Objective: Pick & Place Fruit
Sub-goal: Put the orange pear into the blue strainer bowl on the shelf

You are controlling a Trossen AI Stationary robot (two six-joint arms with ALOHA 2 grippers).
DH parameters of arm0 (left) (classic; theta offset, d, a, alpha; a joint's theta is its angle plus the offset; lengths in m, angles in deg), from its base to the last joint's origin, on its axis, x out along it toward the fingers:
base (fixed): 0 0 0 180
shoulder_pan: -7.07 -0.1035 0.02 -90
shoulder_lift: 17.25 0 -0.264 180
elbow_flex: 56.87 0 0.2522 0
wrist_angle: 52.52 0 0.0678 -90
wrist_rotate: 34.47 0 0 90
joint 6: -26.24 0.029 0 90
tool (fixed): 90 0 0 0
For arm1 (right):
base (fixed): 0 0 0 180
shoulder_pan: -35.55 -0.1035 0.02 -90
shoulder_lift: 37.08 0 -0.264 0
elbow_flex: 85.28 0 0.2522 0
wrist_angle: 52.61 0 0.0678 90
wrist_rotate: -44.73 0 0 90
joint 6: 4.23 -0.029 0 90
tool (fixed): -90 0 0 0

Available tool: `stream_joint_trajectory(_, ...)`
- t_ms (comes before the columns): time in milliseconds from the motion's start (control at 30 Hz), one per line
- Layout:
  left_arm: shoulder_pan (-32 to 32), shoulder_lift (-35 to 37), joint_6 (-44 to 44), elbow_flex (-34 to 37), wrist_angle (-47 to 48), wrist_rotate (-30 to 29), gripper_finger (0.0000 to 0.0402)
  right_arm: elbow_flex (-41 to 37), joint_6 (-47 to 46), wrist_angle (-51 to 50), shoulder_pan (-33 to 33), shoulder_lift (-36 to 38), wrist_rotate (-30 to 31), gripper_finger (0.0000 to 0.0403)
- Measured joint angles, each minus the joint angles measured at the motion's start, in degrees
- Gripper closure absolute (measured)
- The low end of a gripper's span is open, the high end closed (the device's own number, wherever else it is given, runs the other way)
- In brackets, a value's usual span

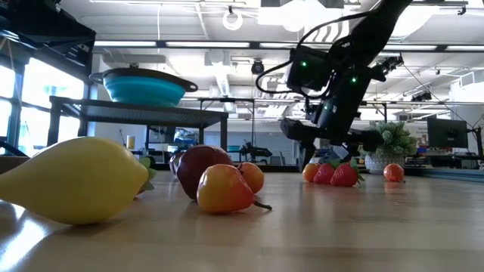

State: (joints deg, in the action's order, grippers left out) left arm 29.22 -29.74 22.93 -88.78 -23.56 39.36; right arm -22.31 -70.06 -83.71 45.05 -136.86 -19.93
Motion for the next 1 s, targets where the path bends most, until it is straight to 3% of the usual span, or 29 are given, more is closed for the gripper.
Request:
stream_joint_trajectory(333, 0.00, 0.00, 0.00, 0.00, 0.00, 0.00, 0.0391, 0.00, -0.14, -0.26, 0.00, 0.00, 0.01, 0.0163)
stream_joint_trajectory(1000, -0.02, 0.00, 0.00, 0.00, 0.00, 0.00, 0.0391, 0.00, -0.13, -0.17, 0.04, 0.00, 0.22, 0.0261)
